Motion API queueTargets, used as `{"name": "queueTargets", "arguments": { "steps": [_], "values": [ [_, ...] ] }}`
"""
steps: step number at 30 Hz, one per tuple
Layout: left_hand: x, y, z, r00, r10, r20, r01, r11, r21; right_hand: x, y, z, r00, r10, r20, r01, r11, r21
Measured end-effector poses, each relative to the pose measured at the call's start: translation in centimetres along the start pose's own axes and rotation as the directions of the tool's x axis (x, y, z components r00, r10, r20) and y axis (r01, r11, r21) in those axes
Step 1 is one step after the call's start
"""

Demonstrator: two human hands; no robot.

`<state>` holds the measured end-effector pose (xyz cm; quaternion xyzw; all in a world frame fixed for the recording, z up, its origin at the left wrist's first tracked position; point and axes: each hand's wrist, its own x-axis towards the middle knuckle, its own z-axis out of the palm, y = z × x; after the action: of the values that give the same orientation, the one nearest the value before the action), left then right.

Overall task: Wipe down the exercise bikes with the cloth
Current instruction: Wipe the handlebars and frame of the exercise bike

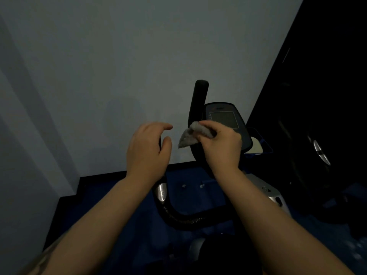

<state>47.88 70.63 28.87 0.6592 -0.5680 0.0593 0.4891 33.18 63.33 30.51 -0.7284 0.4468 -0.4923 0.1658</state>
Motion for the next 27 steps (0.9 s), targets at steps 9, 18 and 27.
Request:
{"name": "queueTargets", "arguments": {
  "steps": [9,18,27],
  "values": [
    [0.1,0.0,-0.2,1.000,-0.009,0.020,0.008,1.000,0.009,1.8,-0.2,0.6,0.997,-0.039,-0.073,0.044,0.997,0.064],
    [0.0,0.3,-0.2,1.000,-0.020,0.015,0.020,1.000,-0.012,6.0,-2.2,0.8,0.957,-0.186,-0.223,0.217,0.968,0.123],
    [0.0,0.6,-0.4,1.000,-0.010,-0.010,0.010,1.000,0.015,6.9,-1.4,-1.0,0.992,0.074,-0.105,-0.028,0.923,0.384]
  ]
}}
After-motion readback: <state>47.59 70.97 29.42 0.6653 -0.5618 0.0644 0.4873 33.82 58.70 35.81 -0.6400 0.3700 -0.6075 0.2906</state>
